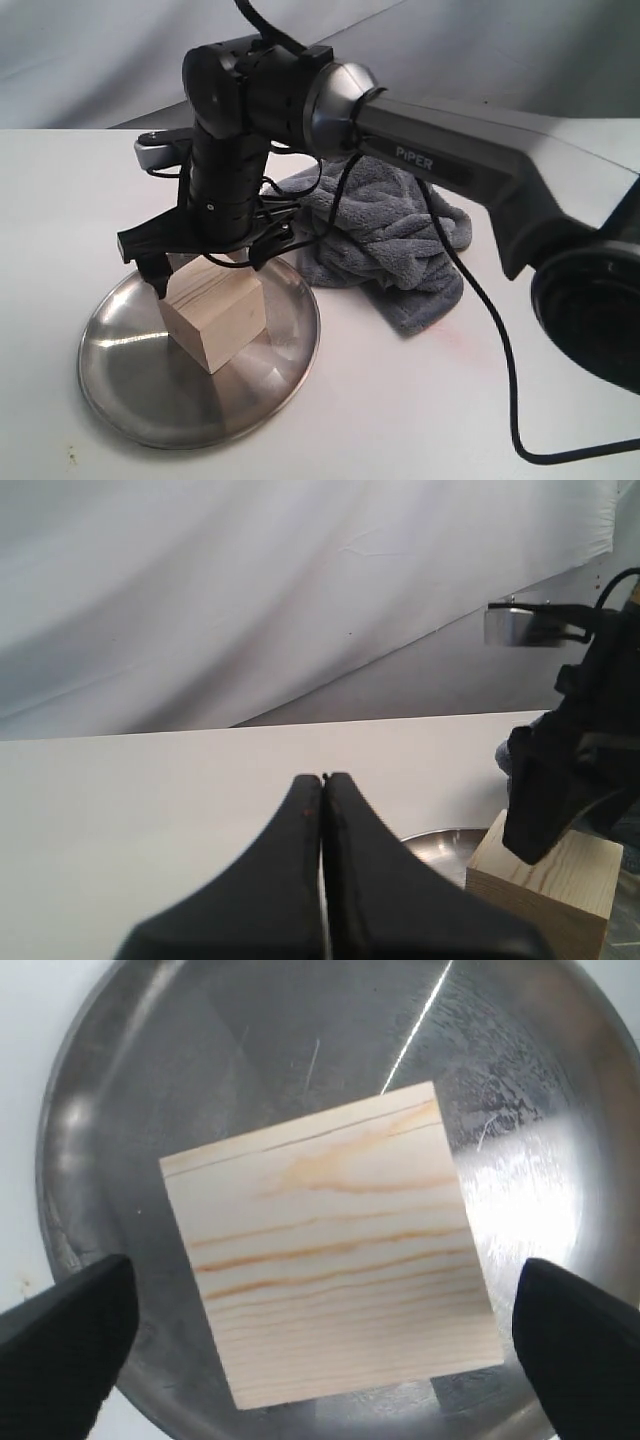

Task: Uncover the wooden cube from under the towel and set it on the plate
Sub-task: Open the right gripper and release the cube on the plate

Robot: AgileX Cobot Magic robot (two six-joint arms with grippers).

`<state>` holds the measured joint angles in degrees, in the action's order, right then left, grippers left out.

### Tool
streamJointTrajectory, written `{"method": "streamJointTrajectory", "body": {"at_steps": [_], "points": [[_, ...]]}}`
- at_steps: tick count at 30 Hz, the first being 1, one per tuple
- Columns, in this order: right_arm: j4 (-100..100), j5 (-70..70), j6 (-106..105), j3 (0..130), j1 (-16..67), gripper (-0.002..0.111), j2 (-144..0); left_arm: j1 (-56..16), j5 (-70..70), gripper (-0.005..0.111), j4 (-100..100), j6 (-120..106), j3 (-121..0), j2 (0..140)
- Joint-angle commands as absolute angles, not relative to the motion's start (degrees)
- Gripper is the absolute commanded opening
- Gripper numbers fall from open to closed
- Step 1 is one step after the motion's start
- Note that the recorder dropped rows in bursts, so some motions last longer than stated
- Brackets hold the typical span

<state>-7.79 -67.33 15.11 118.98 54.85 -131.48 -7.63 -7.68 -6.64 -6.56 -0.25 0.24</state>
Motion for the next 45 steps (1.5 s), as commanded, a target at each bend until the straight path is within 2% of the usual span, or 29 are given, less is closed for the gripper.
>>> {"method": "streamJointTrajectory", "body": {"at_steps": [1,5,12,17,23,36,45], "points": [[-6.3,-67.9,15.4,119.4,54.9,0.091,-128.6,-7.9,-7.5,0.0,-6.7,-6.4,0.0,0.0],[-2.5,-70.0,15.4,119.2,54.9,0.078,-127.8,-7.9,-7.5,0.0,-6.7,-6.4,0.0,0.0],[4.7,-70.0,15.3,119.1,56.1,0.025,-127.6,-7.9,-7.5,0.0,-6.7,-6.4,0.0,0.0],[7.9,-70.0,15.3,119.1,57.2,0.001,-127.6,-7.9,-7.5,0.0,-6.7,-6.4,0.0,0.0],[8.9,-70.0,15.4,115.9,57.3,0.0,-126.4,-7.9,-7.5,0.0,-6.7,-6.4,0.0,0.0],[9.2,-53.9,18.7,87.0,57.3,0.0,-111.0,-7.9,-7.5,0.0,-6.7,-6.4,0.0,0.0],[13.1,-46.9,22.4,71.3,57.2,0.0,-99.3,-7.9,-7.5,0.0,-6.7,-6.4,0.0,0.0]]}}
